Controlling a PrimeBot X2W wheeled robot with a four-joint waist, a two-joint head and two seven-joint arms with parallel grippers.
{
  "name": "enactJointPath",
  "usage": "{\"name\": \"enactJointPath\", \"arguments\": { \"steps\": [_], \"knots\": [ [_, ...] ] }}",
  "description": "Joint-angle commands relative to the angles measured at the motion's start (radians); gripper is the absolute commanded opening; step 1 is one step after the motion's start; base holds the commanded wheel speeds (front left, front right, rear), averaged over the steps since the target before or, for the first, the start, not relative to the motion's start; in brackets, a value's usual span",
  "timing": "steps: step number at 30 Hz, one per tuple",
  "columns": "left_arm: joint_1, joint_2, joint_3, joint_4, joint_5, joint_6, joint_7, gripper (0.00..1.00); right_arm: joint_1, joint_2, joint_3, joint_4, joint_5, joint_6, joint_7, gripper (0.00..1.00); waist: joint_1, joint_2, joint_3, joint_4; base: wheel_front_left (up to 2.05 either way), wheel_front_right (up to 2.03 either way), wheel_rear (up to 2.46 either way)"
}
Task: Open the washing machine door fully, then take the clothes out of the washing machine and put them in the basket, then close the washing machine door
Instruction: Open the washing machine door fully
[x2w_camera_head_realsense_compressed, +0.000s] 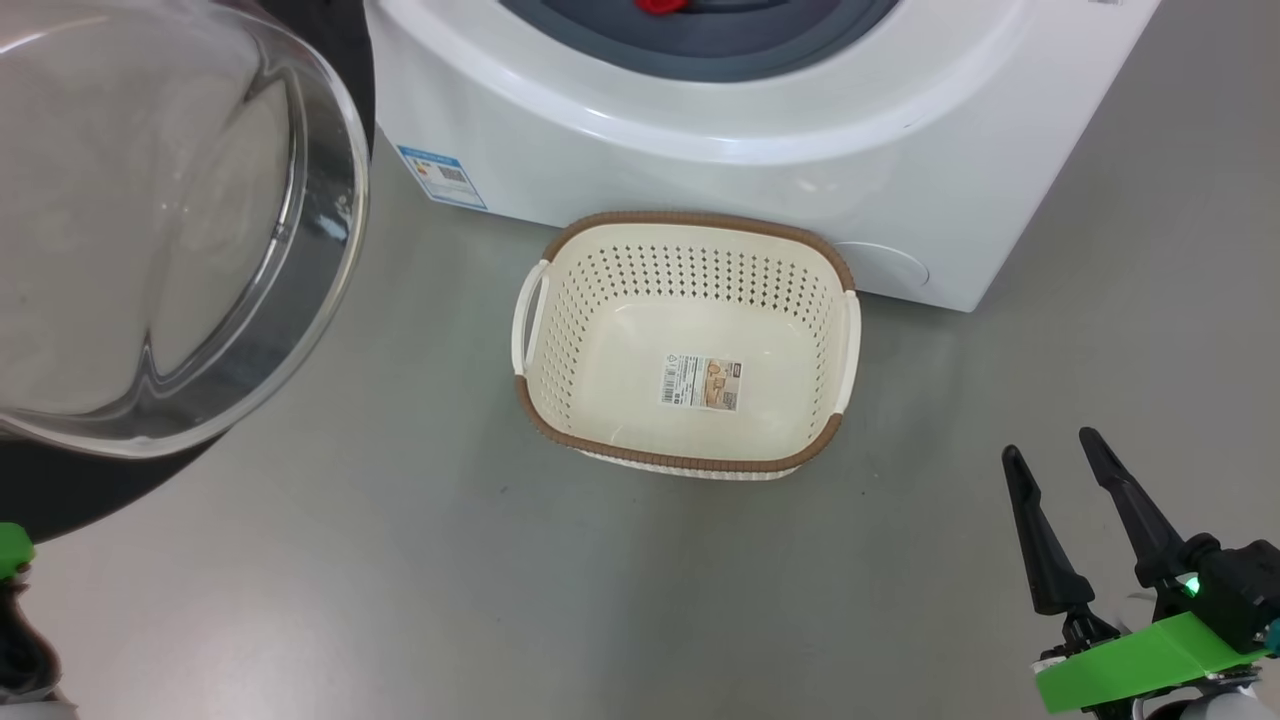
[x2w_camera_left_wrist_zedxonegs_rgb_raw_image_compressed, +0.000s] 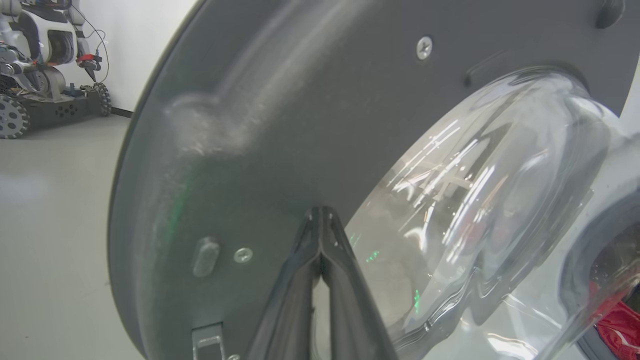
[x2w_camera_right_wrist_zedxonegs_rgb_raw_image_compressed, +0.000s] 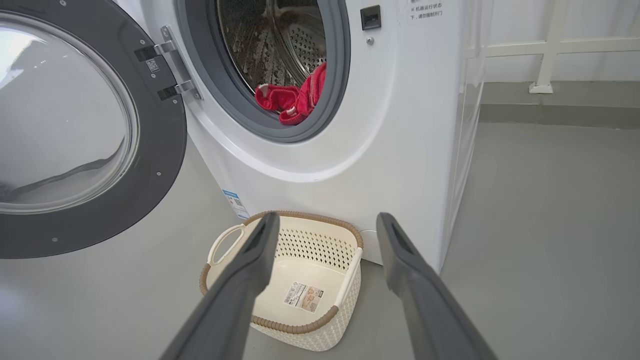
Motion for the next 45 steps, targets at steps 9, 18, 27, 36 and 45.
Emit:
{"name": "enactJointPath", "arguments": {
  "steps": [9,18,27,36,45],
  "knots": [
    [0.082,0.043,-0.056,-0.042,-0.028,-0.005,-0.005,0.00,-0.014,0.007,0.033,-0.013,0.006,0.007,-0.006,1.00,0.0000,-0.0001,-0.051,0.001,0.00,0.00,0.00],
    [0.209,0.028,-0.200,-0.109,-0.098,-0.005,-0.005,0.08,-0.001,0.022,0.042,-0.005,0.011,0.007,-0.006,1.00,0.0000,-0.0001,-0.101,-0.002,0.00,0.00,0.00],
    [0.332,0.027,-0.334,-0.184,-0.160,-0.005,-0.005,0.45,0.009,0.039,0.041,0.000,0.007,0.007,-0.006,1.00,0.0000,-0.0001,-0.142,-0.028,0.00,0.00,0.00],
    [0.416,0.027,-0.391,-0.226,-0.169,-0.005,-0.005,1.00,0.017,0.058,0.032,0.000,0.006,0.007,-0.006,1.00,0.0000,-0.0001,-0.174,-0.093,0.00,0.00,0.00],
    [0.449,0.027,-0.485,-0.262,-0.166,-0.005,-0.005,1.00,0.018,0.071,0.010,-0.002,0.006,0.007,-0.006,1.00,0.0000,-0.0001,-0.182,-0.179,0.00,0.00,0.00]
  ]
}}
